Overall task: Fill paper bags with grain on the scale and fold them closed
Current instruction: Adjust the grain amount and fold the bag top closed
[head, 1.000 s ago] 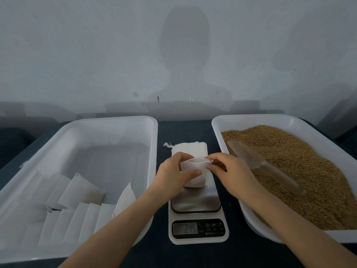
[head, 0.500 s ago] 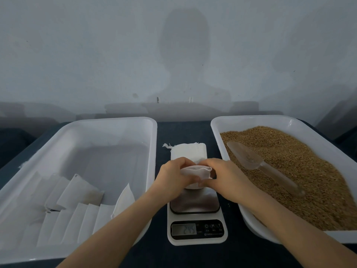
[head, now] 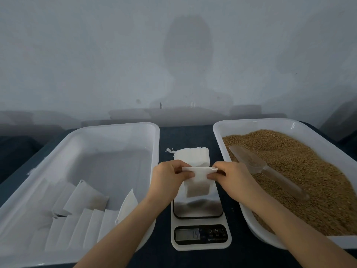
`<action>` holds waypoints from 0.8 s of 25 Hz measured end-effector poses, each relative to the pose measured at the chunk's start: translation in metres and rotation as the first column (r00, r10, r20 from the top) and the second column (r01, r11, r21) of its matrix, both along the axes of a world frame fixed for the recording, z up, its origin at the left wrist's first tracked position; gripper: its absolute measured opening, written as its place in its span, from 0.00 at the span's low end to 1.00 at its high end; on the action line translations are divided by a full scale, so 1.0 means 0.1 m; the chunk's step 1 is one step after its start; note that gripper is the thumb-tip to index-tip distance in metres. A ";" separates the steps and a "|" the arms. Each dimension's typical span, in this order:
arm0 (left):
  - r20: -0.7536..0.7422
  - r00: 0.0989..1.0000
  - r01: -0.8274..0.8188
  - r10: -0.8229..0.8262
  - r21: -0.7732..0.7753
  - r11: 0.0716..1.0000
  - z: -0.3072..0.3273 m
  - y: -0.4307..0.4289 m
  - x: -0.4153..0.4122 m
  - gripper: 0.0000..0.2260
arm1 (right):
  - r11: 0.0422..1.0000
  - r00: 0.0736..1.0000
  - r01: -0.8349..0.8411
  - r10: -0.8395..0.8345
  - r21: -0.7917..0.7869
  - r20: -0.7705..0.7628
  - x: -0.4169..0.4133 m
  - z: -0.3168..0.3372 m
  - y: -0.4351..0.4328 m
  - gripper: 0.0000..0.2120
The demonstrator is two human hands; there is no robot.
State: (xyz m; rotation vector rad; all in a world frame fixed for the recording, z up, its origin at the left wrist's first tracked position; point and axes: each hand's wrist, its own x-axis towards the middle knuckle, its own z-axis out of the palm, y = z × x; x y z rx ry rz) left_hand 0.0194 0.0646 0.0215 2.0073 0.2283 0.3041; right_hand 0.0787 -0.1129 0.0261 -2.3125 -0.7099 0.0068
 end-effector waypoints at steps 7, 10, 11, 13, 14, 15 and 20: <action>-0.093 0.995 0.042 -0.022 0.217 0.975 -0.04 -0.02 0.04 0.08 | 0.983 0.998 0.056 -0.048 -0.174 0.048 0.00 -0.04 -0.04 0.06; -0.057 0.998 0.039 -0.028 0.204 0.978 -0.04 -0.02 0.03 0.06 | 0.983 0.997 0.045 -0.034 -0.177 0.067 -0.02 -0.03 -0.04 0.06; -0.046 0.998 0.053 -0.045 0.179 0.982 -0.03 -0.03 0.02 0.06 | 0.989 0.998 0.034 -0.025 -0.147 0.065 -0.02 -0.02 -0.04 0.07; -0.035 0.993 0.115 -0.111 0.160 0.980 -0.02 -0.06 0.02 0.06 | 0.995 0.998 0.019 -0.013 -0.096 0.066 -0.02 -0.02 -0.04 0.08; -0.036 0.990 0.144 -0.140 0.169 0.975 -0.01 -0.10 0.01 0.05 | 0.996 0.998 0.008 -0.002 -0.094 0.064 -0.02 -0.02 -0.05 0.09; -0.037 0.988 0.152 -0.147 0.179 0.972 0.01 -0.13 0.01 0.03 | 0.995 0.998 -0.004 0.010 -0.096 0.060 -0.01 -0.02 -0.05 0.09; -0.055 0.998 -0.025 0.037 0.212 0.977 0.31 0.09 -0.09 0.06 | 0.995 0.997 0.064 -0.061 0.070 -0.044 0.03 -0.02 -0.10 0.11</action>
